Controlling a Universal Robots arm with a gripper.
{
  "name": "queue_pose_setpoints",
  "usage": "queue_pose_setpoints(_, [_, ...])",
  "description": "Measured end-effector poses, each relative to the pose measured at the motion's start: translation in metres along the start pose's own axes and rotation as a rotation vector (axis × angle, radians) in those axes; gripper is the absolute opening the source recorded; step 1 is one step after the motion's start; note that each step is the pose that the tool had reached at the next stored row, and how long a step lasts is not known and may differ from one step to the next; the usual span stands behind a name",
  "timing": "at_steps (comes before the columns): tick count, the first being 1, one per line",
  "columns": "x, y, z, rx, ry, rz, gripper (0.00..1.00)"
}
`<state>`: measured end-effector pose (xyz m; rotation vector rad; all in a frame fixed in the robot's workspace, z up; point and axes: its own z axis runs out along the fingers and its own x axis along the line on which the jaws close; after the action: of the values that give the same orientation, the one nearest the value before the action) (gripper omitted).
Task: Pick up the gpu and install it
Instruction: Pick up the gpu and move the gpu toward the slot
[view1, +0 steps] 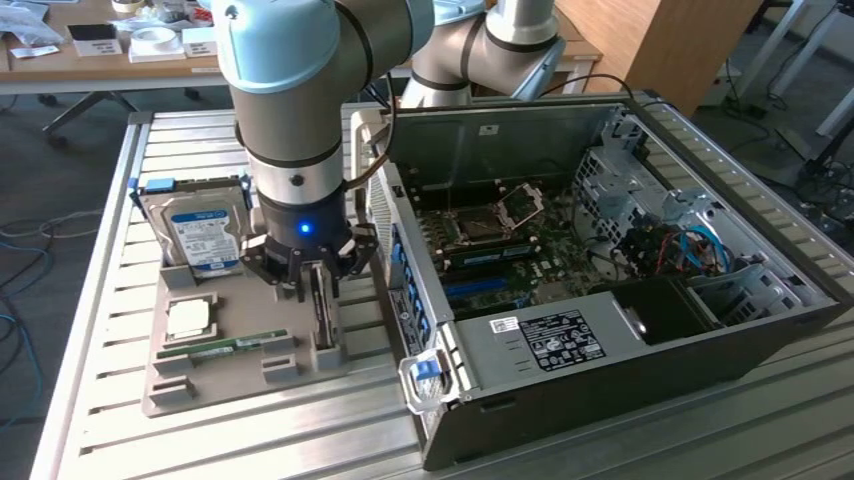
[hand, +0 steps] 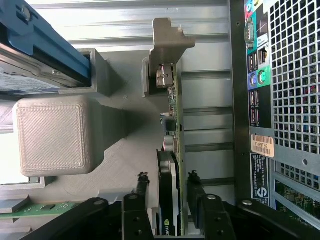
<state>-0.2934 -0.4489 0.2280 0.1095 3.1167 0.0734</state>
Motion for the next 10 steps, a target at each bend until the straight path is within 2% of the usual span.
queue_pose_setpoints(1, [0.0000, 0.0000, 0.0000, 0.0000, 0.0000, 0.000, 0.45])
queue_pose_setpoints(4, [0.0000, 0.0000, -0.0001, 0.0001, 0.0002, 0.000, 0.28])
queue_pose_setpoints(10, [0.0000, 0.0000, 0.0000, 0.0000, 0.0001, 0.000, 0.27])
